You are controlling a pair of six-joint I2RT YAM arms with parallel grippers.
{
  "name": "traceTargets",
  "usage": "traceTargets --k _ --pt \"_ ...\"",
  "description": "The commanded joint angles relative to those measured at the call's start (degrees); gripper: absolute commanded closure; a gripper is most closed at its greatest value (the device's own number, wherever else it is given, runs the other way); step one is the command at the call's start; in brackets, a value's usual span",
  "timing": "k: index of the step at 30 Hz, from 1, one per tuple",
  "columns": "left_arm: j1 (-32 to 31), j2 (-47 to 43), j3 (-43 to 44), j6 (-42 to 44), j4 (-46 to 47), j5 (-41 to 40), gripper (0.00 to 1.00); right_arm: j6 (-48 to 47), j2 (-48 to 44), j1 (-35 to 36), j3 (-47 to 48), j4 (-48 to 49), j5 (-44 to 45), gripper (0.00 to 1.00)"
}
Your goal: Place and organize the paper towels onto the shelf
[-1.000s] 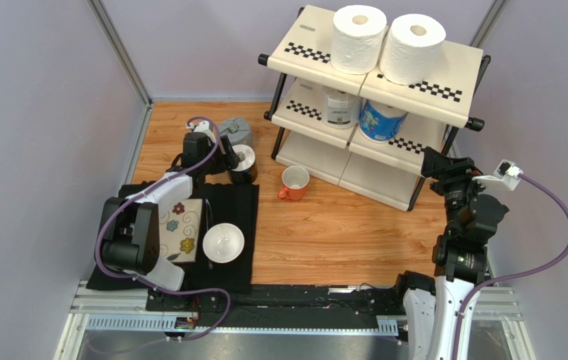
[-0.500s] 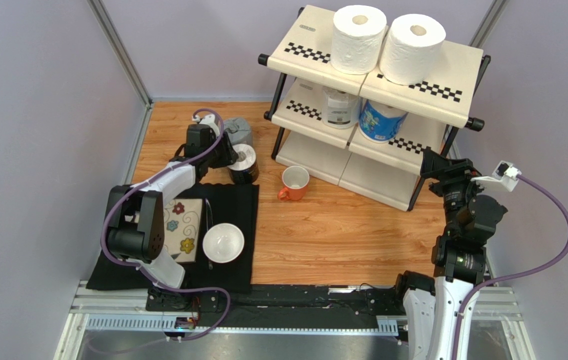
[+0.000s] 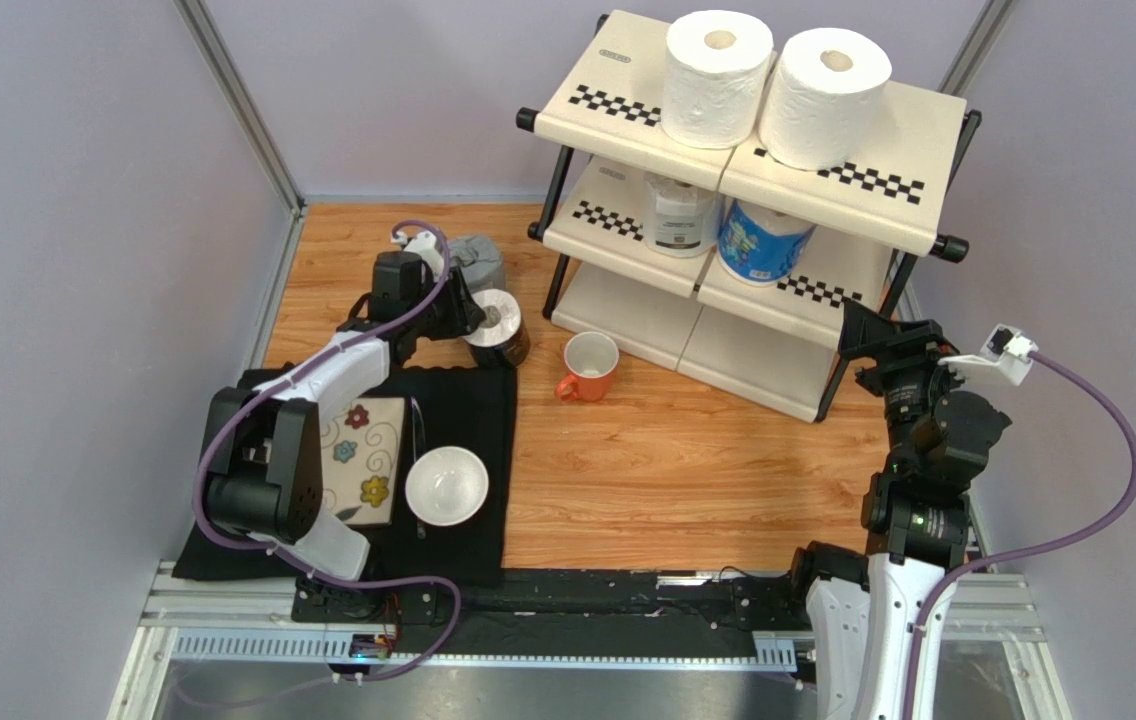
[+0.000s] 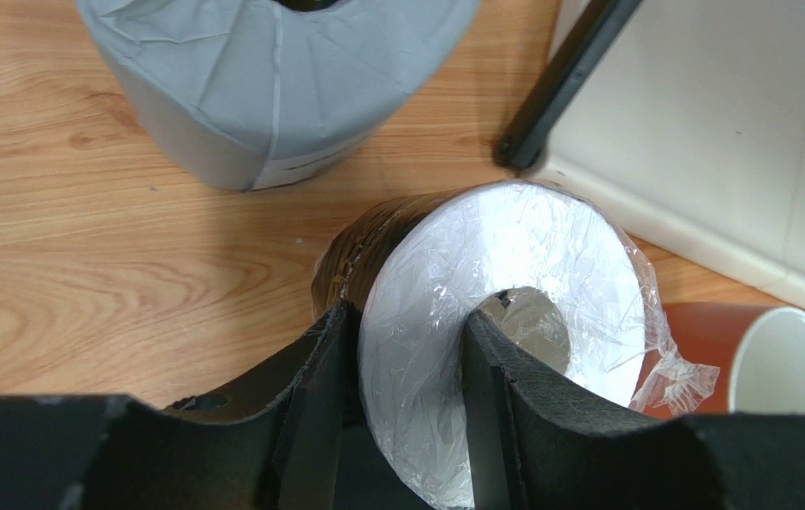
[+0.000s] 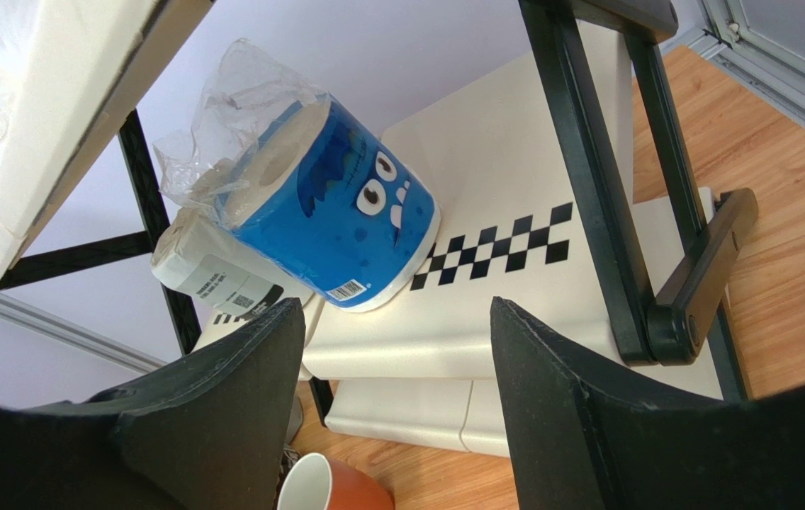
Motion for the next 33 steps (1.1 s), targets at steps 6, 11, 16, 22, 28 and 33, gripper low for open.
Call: traceTargets --k 6,11,16,22,28,33 --pt "-2.33 -4.31 -2.36 -4.7 8.78 8.07 0.71 0.49 -0.53 0.36 -0.49 1.47 0.33 0.33" --pt "-4.7 -2.73 -1.75 -5.66 10.71 8.42 0.72 0.49 -0.71 0.36 -0.66 1.47 0.33 0.33" --pt "-7.08 -0.97 -0.34 -5.58 11.24 6.84 0.72 0.31 -0.79 0.45 -0.58 1.3 0.51 0.33" --pt "-8.66 1.67 2.2 -5.49 10.72 5.26 0.72 0.23 -0.88 0.36 -0.84 1.21 0.6 0.33" --pt "-10.33 3.78 3.96 -4.79 11.24 4.55 0.72 0.14 -1.15 0.45 -0.75 1.3 1.12 0.33" --pt "-11.21 5.18 5.02 -6.1 12.82 5.87 0.72 -0.12 -1.15 0.54 -0.66 0.95 1.39 0.33"
